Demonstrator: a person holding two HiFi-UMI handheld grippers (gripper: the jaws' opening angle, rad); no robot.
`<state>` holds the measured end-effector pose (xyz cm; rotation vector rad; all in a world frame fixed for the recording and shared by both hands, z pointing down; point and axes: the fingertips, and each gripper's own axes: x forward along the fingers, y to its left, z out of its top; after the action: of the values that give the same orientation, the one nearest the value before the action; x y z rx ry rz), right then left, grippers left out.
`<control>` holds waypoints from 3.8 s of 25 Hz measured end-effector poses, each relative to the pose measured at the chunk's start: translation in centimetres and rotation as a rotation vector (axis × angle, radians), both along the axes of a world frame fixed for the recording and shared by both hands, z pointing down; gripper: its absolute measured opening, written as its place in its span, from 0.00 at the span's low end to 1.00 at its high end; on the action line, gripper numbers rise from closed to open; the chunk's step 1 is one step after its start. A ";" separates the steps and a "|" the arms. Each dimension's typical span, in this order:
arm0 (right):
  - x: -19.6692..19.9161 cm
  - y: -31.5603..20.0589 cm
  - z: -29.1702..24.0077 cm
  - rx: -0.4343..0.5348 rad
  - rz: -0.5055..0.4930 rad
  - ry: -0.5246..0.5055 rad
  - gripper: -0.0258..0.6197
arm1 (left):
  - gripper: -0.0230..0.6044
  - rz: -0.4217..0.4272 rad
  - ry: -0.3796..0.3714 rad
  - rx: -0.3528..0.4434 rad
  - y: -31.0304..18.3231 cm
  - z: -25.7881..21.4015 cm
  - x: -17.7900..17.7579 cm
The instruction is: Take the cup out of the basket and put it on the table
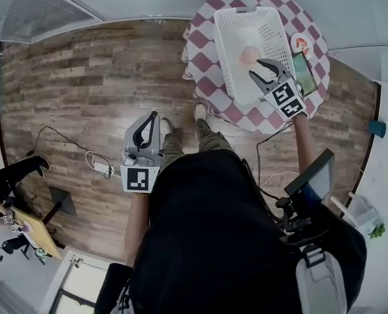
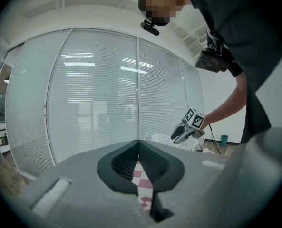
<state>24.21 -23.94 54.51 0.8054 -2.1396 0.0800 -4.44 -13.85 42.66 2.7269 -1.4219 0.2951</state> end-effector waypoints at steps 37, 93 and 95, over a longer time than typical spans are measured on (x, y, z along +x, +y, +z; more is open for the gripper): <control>1.8 -4.3 15.2 -0.310 -0.172 0.326 0.34 | 0.05 -0.310 -0.010 -0.025 2.7 0.9 -5.7; 4.2 -3.6 21.1 -0.442 -0.315 0.570 0.20 | 0.05 -0.330 0.000 -0.028 3.1 1.4 -6.6; 4.2 -3.6 21.2 -0.441 -0.317 0.571 0.20 | 0.05 -0.329 0.000 -0.025 3.1 1.4 -6.6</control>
<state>28.38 -27.55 75.68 0.1884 -1.5935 0.1323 -10.99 -10.71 44.04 2.4171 -1.8154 0.2903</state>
